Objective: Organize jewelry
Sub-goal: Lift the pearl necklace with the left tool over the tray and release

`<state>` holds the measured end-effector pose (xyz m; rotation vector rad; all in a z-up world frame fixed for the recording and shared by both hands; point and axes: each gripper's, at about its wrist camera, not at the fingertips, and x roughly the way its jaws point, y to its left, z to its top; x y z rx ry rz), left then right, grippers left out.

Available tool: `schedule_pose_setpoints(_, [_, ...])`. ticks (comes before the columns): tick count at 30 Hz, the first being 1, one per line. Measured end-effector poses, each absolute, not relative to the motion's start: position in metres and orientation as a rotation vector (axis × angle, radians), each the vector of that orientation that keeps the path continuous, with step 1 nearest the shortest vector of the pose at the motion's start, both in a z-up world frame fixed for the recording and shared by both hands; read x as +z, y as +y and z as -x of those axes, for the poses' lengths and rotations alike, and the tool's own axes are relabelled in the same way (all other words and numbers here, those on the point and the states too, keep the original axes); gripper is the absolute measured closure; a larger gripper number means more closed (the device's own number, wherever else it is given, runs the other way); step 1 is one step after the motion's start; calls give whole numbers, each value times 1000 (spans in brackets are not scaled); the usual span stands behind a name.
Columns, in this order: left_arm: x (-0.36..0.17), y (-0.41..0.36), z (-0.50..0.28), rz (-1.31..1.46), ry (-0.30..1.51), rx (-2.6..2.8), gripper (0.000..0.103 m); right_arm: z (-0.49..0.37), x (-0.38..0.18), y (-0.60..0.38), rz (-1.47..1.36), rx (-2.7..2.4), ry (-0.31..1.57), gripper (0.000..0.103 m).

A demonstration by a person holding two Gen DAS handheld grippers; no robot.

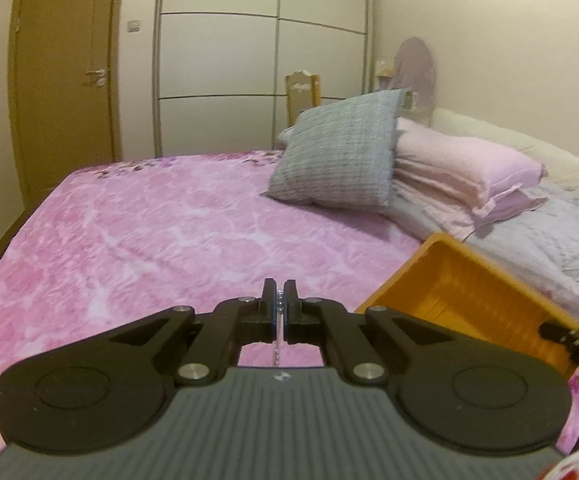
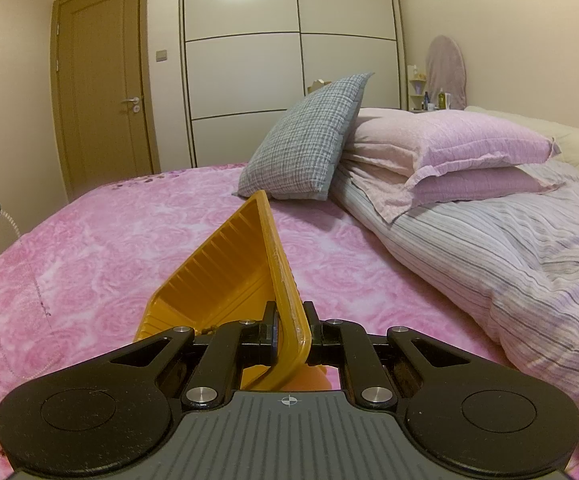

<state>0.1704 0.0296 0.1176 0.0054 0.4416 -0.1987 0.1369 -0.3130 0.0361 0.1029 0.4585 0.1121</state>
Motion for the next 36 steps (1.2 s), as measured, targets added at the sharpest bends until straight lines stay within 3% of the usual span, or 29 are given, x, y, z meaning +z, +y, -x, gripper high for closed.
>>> schedule_pose_setpoints(12, [147,-39,-187,15,391,-399,101,-136,38,-313,-111,111,458,92])
schedule_pose_setpoints(23, [105,-98,-214,-10,487,-514,101,-138,35,-316,-123,109,458,92])
schedule_pose_setpoints(36, [80,-105,-254,43,576,-518,100,-138,34,-316,-126,105,458,92])
